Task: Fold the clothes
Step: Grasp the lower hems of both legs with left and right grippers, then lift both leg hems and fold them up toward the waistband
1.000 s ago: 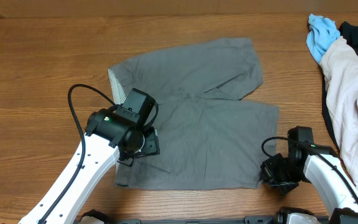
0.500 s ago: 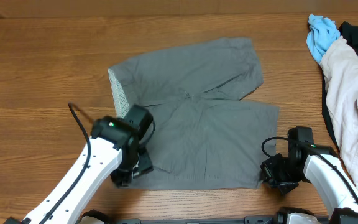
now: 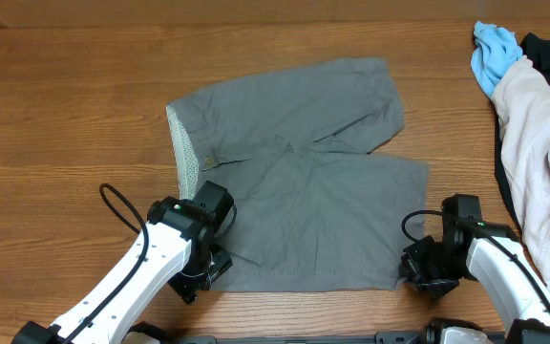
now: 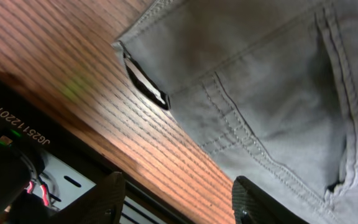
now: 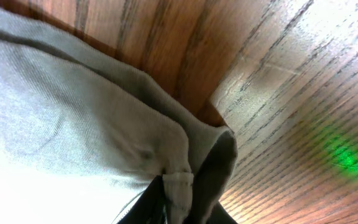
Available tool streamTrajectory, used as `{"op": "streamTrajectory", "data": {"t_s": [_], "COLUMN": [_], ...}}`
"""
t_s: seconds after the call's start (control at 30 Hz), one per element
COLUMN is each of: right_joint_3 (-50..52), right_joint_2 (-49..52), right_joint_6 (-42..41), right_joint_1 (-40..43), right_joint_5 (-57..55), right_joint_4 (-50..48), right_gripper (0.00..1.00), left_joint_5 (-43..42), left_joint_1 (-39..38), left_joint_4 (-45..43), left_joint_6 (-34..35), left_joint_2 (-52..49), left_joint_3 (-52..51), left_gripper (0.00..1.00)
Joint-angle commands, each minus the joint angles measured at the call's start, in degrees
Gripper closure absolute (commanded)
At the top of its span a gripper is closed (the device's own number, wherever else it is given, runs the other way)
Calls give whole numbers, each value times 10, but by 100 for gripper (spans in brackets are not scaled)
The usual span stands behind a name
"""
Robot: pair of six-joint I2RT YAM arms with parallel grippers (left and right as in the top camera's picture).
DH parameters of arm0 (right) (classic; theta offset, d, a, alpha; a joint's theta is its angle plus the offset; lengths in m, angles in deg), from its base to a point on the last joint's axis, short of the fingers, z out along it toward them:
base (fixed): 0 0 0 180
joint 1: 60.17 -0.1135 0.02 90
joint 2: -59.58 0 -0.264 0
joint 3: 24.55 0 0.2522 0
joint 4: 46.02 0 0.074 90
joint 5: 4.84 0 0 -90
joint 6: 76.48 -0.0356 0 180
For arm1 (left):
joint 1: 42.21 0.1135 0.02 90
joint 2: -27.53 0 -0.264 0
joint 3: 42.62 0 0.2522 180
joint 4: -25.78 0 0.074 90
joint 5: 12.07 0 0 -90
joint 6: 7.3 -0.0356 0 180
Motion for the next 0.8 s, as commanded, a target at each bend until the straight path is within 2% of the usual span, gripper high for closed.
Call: {"op": "streamTrajectory", "data": {"t_s": [0.0, 0.1, 0.2, 0.27, 0.4, 0.57, 0.77], "right_joint_3": [4, 4, 4, 4, 4, 4, 4], "right_joint_2": [-2, -2, -2, -2, -2, -2, -2], "right_joint_6": [2, 2, 2, 2, 2, 2, 2], "right_joint_1": [3, 3, 3, 3, 3, 3, 3], "right_joint_5": [-25, -24, -24, -24, -25, -24, -24], "right_joint_4": [-4, -5, -5, -5, -5, -5, -7], "right_gripper": [84, 84, 80, 80, 80, 80, 79], "left_joint_5": [21, 24, 26, 28, 29, 27, 14], "left_joint_1": [-1, -1, 0, 3, 21, 37, 38], "left_joint_4": [0, 0, -3, -19, -64, -114, -141], "left_joint_6": [31, 45, 83, 90, 84, 40, 39], "left_joint_2": [1, 1, 1, 1, 1, 1, 1], "left_joint_3": [-7, -16, -30, -39, -53, -71, -107], "left_gripper": [40, 38, 30, 29, 30, 28, 28]}}
